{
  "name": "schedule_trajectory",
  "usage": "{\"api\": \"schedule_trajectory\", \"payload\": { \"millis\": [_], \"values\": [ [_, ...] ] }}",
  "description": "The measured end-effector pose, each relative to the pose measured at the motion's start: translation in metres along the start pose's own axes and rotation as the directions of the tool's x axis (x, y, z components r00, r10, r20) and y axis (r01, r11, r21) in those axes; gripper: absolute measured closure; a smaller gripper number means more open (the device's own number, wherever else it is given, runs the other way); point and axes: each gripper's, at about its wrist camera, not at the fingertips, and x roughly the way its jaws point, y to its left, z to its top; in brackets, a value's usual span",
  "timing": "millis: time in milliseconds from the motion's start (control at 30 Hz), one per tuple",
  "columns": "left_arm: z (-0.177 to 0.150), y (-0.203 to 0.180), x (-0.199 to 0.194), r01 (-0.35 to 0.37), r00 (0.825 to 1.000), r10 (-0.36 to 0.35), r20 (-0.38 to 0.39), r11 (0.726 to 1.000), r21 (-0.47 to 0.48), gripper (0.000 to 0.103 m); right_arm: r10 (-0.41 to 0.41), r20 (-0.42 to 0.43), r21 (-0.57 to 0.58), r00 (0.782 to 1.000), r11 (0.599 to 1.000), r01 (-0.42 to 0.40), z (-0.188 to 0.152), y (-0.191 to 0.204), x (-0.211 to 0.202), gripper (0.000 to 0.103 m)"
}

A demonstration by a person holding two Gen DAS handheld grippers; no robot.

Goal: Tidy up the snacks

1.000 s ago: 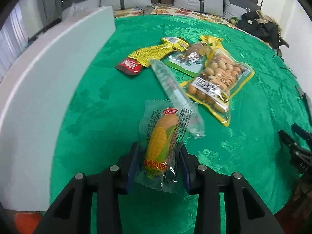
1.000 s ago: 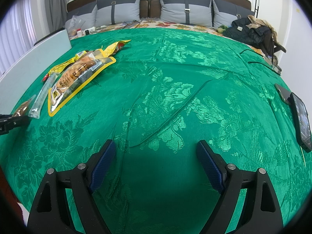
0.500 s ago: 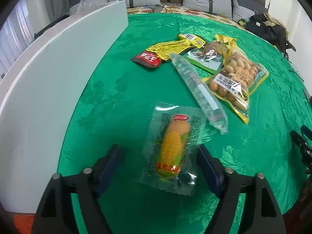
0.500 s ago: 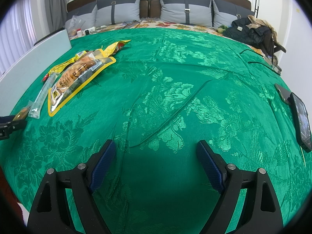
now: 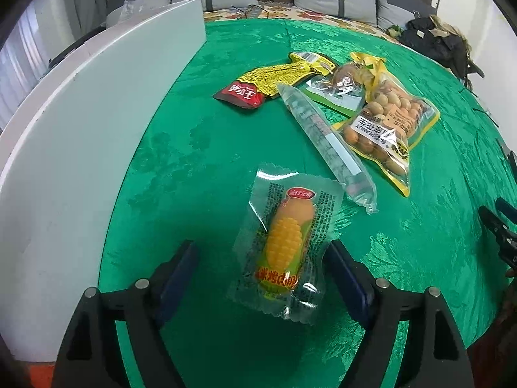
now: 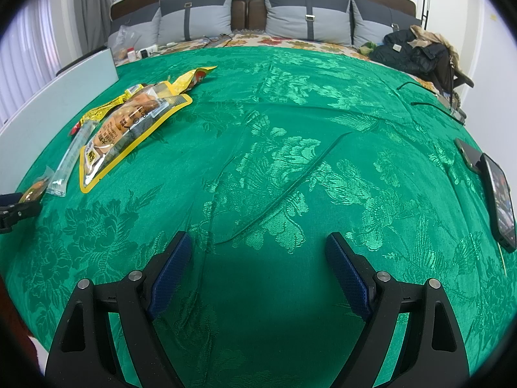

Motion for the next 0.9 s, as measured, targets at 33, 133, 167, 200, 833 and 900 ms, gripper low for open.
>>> {"api": "schedule_trajectory", "payload": {
  "millis": [33,133,167,200,833,900],
  "values": [
    [0.000,0.000,-0.001,0.001,1.000,-0.001,0.003,1.000,-0.004,0.029,0.000,0.000,0.000,1.000,1.000,0.000,0.000,0.000,0.000,0.015],
    [-0.001,0.003,-0.005,-0.005,1.000,0.006,0.027,1.000,-0.030,0.050,0.001,0.000,0.000,1.000,1.000,-0.001,0.000,0.000,0.000,0.015],
    [-0.001,0.004,-0.005,-0.001,1.000,0.002,0.031,0.999,-0.039,0.055,0.001,0.000,0.000,1.000,1.000,-0.001,0.000,0.000,0.000,0.015],
    [-0.002,0.006,-0.006,0.005,0.999,-0.003,0.038,0.999,-0.048,0.055,0.001,0.000,0.000,1.000,1.000,-0.001,0.000,0.000,0.000,0.015],
    [-0.022,0.018,-0.019,0.108,0.993,-0.107,0.051,0.994,-0.007,0.050,0.387,-0.437,0.034,0.812,0.909,-0.416,0.140,0.205,0.090,0.051],
    [-0.021,0.019,-0.019,0.119,0.992,-0.119,0.048,0.993,-0.007,0.050,0.316,-0.456,-0.036,0.832,0.927,-0.372,0.137,0.218,0.096,0.054]
  ]
}}
